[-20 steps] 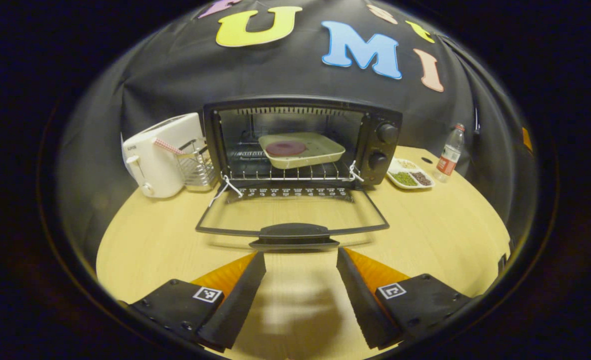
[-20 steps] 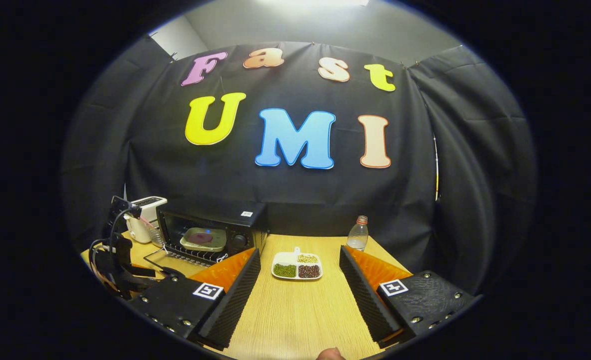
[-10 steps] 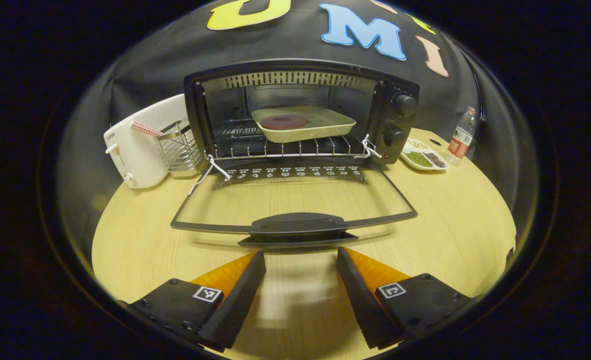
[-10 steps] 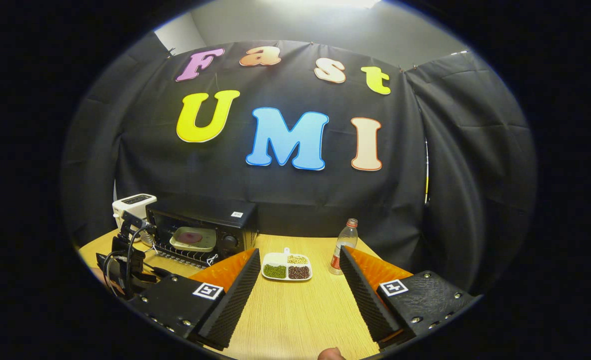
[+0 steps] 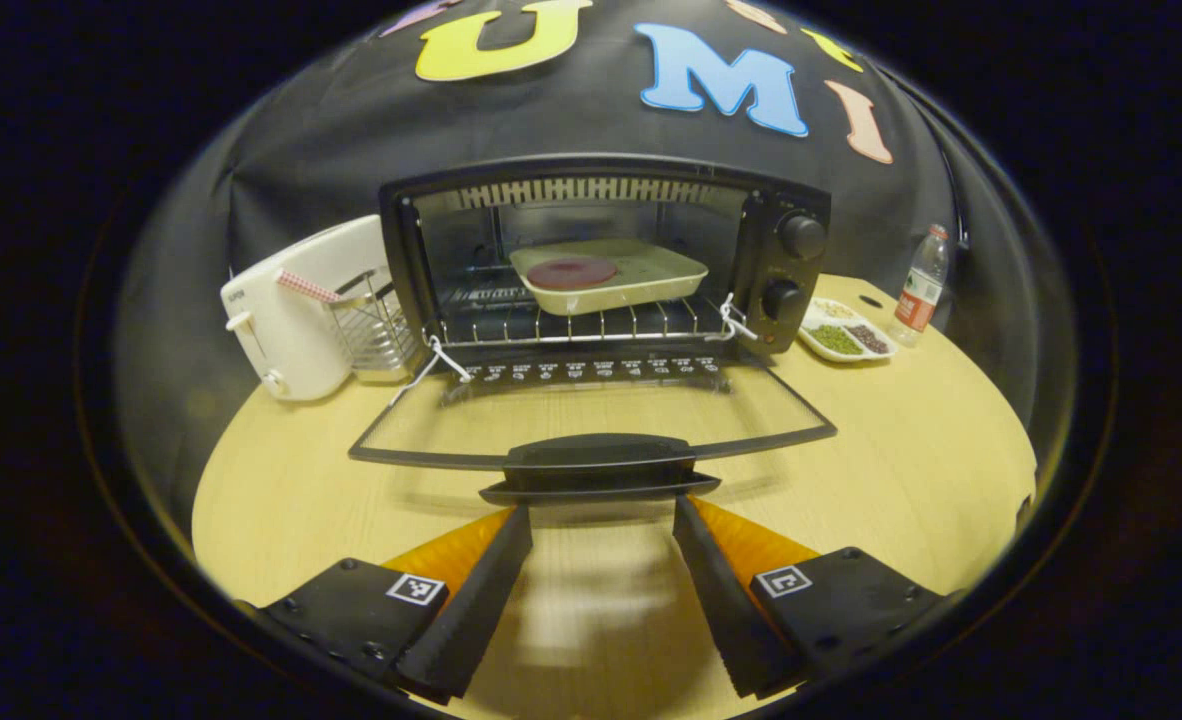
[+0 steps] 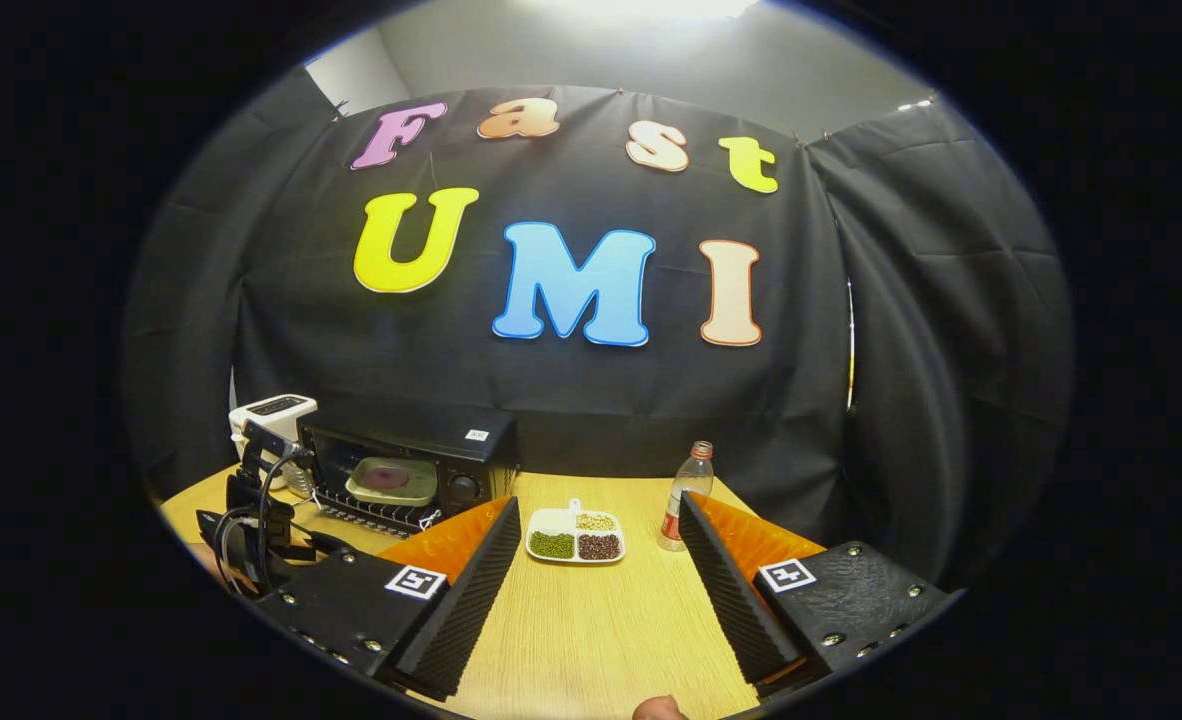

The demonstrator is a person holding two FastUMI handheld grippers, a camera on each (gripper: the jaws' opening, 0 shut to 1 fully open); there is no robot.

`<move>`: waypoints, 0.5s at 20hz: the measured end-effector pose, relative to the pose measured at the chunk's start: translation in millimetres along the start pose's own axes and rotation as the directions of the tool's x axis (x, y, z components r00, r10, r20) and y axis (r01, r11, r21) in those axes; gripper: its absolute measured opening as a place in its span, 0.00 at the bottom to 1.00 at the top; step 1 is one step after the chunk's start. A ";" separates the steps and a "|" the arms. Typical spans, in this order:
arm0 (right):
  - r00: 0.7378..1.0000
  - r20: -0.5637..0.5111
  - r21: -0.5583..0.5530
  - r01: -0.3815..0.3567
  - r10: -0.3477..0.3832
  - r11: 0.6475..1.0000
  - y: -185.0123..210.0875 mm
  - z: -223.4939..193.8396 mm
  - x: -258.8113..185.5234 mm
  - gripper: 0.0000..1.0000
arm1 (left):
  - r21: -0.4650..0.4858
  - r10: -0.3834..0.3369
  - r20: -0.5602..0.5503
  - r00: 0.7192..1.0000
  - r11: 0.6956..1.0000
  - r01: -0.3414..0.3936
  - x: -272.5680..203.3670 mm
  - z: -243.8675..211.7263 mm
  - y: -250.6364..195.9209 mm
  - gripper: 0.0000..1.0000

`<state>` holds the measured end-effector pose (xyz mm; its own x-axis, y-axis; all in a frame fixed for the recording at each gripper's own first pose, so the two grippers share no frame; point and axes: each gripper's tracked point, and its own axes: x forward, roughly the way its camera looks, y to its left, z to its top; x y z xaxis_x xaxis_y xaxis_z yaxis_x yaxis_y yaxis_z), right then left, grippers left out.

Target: Open the electric oven with the left hand, put the food in, and close the electric oven.

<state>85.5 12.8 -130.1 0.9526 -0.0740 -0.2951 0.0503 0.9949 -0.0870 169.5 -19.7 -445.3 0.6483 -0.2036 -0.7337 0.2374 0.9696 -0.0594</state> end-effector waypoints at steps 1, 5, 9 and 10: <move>1.000 0.000 0.010 -0.009 0.009 1.000 1.5 -0.3 0.0 0.98 | 0.001 0.003 0.015 1.000 1.000 -0.003 -4.6 3.8 0.1 0.97; 1.000 0.000 0.008 -0.030 0.030 1.000 3.8 -0.7 0.2 0.98 | 0.028 0.014 0.081 0.997 0.999 -0.016 -19.5 23.7 0.2 0.97; 0.999 -0.002 0.008 -0.047 0.047 0.999 7.4 -0.5 2.6 0.98 | 0.077 0.021 0.168 0.986 0.996 -0.034 -28.9 51.9 0.3 0.97; 0.999 -0.007 0.008 -0.049 0.049 0.999 7.3 -2.3 4.2 0.98 | 0.076 0.019 0.184 0.983 0.997 -0.034 -30.3 58.8 0.6 0.97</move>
<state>89.1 19.7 -134.1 0.9517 -0.0257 -0.3058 0.0060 0.9979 -0.0651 192.6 -20.9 -383.3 0.7747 -0.2064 -0.5977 0.2694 0.9629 0.0167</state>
